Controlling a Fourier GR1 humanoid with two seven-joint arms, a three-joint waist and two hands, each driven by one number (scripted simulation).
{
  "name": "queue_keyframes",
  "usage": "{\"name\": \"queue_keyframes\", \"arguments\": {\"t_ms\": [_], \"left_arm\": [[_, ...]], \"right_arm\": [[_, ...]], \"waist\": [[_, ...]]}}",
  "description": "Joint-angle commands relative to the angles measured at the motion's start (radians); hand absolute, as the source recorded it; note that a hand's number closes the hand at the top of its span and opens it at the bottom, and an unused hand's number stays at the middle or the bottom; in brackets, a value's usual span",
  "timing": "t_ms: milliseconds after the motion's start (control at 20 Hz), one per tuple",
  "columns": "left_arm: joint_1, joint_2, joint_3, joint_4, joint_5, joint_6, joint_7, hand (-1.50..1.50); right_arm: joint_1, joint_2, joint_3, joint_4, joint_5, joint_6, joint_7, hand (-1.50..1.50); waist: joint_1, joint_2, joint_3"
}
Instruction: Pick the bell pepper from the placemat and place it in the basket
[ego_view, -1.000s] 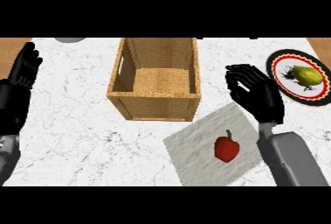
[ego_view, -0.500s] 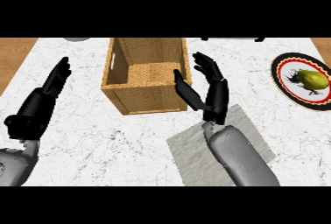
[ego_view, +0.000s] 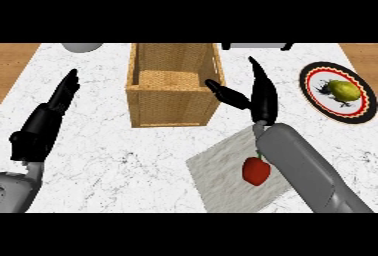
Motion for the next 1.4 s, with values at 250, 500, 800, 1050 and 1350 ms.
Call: {"name": "queue_keyframes", "arguments": {"t_ms": [250,500,800,1050,1350], "left_arm": [[0.004,-0.005,0.003,0.014,0.003,-0.008,-0.012,0.0],[0.014,-0.008,0.017,0.023,0.007,-0.007,-0.023,0.0],[0.046,-0.004,0.032,0.001,0.003,-0.009,-0.029,0.0],[0.026,-0.02,0.03,0.02,-0.022,-0.011,-0.041,0.0],[0.023,-0.045,0.031,0.05,-0.021,-0.031,-0.072,0.0]], "right_arm": [[-0.182,-0.095,0.187,0.015,-0.021,0.602,0.452,-1.5],[-0.321,-0.141,0.146,-0.117,-0.167,0.901,0.724,-1.5],[-0.321,-0.251,0.086,-0.273,-0.321,1.046,0.918,-1.5],[-0.279,-0.266,0.115,-0.354,-0.353,1.008,0.983,-1.5],[-0.161,-0.274,0.199,-0.39,-0.359,0.978,0.96,-1.5]], "waist": [[-0.002,-0.005,0.005],[-0.023,0.002,0.015],[-0.026,0.011,0.02],[-0.015,0.021,0.02],[-0.014,0.026,0.02]]}}
